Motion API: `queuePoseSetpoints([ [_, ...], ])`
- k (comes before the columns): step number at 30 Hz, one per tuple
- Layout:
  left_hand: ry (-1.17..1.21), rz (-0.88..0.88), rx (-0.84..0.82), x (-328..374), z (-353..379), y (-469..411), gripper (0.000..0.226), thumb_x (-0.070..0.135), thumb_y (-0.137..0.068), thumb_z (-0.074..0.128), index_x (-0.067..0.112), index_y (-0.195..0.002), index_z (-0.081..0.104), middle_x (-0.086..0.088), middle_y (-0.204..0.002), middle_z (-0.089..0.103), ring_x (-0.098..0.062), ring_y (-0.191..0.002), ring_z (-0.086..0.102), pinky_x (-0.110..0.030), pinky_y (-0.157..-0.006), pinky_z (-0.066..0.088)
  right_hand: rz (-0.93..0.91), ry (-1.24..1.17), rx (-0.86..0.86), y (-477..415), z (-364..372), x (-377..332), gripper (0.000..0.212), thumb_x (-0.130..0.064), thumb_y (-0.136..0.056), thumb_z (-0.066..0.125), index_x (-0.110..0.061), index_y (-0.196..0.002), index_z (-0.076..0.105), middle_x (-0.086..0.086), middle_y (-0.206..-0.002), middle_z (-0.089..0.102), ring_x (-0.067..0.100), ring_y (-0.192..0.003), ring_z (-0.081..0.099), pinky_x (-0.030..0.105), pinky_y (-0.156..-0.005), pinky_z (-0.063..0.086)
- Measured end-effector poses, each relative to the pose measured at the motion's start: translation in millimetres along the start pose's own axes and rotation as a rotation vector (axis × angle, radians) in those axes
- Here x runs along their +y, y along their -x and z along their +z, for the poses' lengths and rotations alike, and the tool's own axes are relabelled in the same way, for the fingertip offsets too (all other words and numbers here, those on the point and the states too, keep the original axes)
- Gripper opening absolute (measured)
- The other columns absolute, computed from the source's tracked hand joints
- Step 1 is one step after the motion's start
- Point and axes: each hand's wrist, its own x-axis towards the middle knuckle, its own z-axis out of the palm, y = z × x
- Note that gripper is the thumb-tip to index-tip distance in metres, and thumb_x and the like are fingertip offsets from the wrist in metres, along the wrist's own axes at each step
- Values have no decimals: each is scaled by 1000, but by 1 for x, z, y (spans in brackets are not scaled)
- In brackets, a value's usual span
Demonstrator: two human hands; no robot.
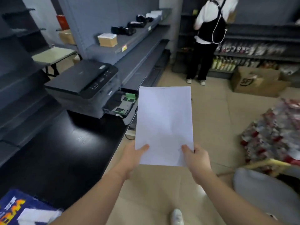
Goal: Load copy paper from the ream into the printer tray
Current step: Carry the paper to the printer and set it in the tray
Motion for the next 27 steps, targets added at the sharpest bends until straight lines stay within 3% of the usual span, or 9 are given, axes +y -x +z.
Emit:
queuePoseSetpoints([
  [4,-77,19,-57,16,43,-49,25,12,-96,62,15,-119,69,-4,-113,77,-25,-106,72,-49,-98,53,-18,-32,76,-43,-30,-10,11,-22,-89,62,-13,-91,69,2,-79,72,19,-65,65,28,-55,49],
  [11,-151,60,-86,65,123,-160,20,19,-96,64,17,-115,70,1,-111,77,-18,-103,72,-39,-94,56,-10,-123,108,-159,-73,-51,9,-20,-90,61,-13,-88,66,2,-77,70,19,-64,64,27,-55,48],
  [17,-126,87,-116,115,178,-244,19,17,-98,60,23,-114,69,11,-107,78,-3,-96,72,-13,-70,53,-18,-128,98,-266,-96,-98,14,-26,-86,64,-14,-88,69,14,-90,75,23,-68,66,37,-63,54],
  [22,-102,72,-109,142,197,-317,20,19,-98,62,24,-115,68,12,-109,77,4,-91,71,-8,-63,52,-10,-154,68,-345,-95,-129,12,-25,-90,63,-14,-92,69,8,-92,76,26,-80,72,41,-73,59],
  [27,-108,66,-102,167,196,-403,23,23,-98,61,26,-119,68,13,-113,75,-8,-110,67,-28,-93,50,8,-187,65,-427,-69,-160,9,-22,-92,62,-17,-94,70,5,-95,77,28,-89,74,47,-84,60],
])
